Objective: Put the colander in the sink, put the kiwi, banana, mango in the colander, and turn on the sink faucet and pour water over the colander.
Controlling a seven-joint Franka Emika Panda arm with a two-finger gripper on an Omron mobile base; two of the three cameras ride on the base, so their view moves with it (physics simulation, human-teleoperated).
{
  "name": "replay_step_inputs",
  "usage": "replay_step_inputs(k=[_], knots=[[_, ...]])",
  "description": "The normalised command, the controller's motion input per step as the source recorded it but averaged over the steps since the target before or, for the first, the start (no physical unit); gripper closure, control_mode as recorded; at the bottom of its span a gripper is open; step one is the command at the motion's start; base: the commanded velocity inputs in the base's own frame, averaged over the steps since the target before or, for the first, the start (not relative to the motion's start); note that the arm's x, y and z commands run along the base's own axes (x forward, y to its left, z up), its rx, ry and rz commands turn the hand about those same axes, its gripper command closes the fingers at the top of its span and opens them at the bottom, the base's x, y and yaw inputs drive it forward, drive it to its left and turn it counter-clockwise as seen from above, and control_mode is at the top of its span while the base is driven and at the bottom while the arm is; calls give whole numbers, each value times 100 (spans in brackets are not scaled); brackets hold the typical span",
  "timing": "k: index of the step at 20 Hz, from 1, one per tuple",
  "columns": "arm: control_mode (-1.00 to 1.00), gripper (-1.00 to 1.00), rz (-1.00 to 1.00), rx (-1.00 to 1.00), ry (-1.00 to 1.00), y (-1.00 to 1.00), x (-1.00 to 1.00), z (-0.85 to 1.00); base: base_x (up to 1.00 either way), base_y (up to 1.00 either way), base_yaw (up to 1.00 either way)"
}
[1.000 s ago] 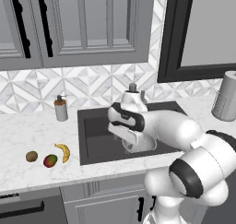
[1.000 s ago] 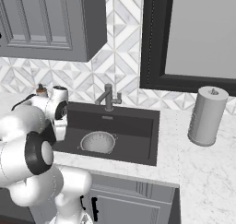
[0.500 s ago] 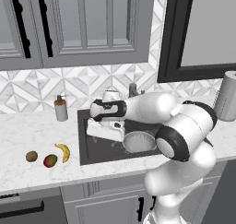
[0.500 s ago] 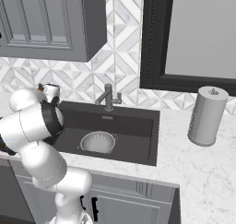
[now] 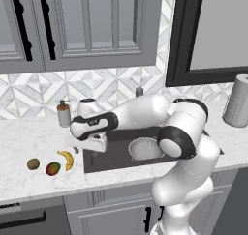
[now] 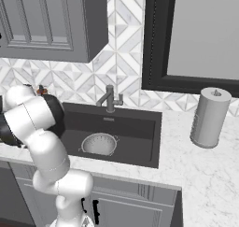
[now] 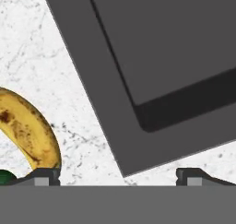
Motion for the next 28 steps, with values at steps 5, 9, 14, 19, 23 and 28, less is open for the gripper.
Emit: replay_step_inputs(k=[5, 9, 14, 19, 23, 28], knots=[[-100, -100, 1, -5, 6, 45, 32, -8, 0, 0, 0], [-100, -100, 0, 0, 16, 9, 25, 0, 0, 0, 0], [-100, -100, 1, -2, 13, 13, 16, -4, 0, 0, 0], [-100, -100, 2, -11, 0, 32, 3, -26, 0, 0, 0], [-100, -100, 18, -5, 0, 6, 0, -13, 0, 0, 0], [-100, -100, 24, 0, -1, 0, 0, -16, 0, 0, 0]])
